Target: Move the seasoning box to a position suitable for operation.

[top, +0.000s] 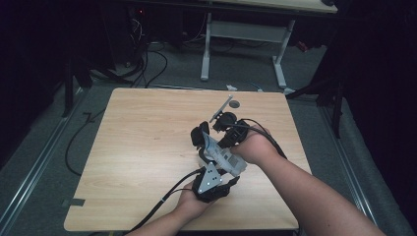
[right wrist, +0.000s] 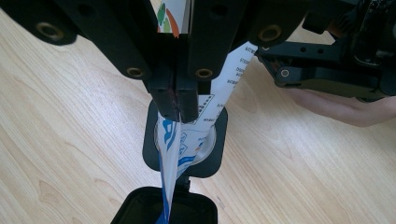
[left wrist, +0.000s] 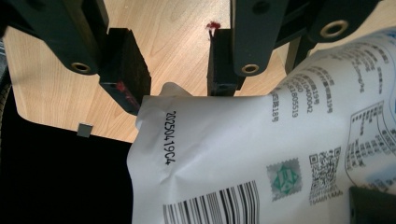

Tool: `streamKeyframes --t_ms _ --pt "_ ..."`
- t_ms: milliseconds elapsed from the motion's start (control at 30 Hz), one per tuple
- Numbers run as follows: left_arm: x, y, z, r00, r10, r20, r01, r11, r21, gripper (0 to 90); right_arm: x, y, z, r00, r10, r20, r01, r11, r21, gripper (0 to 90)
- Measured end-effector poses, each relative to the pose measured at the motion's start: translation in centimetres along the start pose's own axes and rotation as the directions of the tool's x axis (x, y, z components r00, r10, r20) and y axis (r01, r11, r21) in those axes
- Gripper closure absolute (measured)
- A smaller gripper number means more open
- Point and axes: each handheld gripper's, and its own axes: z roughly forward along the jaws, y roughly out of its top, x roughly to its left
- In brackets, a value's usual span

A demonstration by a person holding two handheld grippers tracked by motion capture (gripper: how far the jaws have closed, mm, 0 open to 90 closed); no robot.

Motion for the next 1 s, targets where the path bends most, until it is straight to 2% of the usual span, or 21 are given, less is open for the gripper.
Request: streamKeyframes --t_ms 1000 --pt "-0.2 -1.0 -0.1 0.9999 -0.005 0.012 0.004 0.9995 0.033 61.2 0.1 -1.4 -0.2 0.9999 0.012 -0.012 -0.013 1.0 -0.006 89.9"
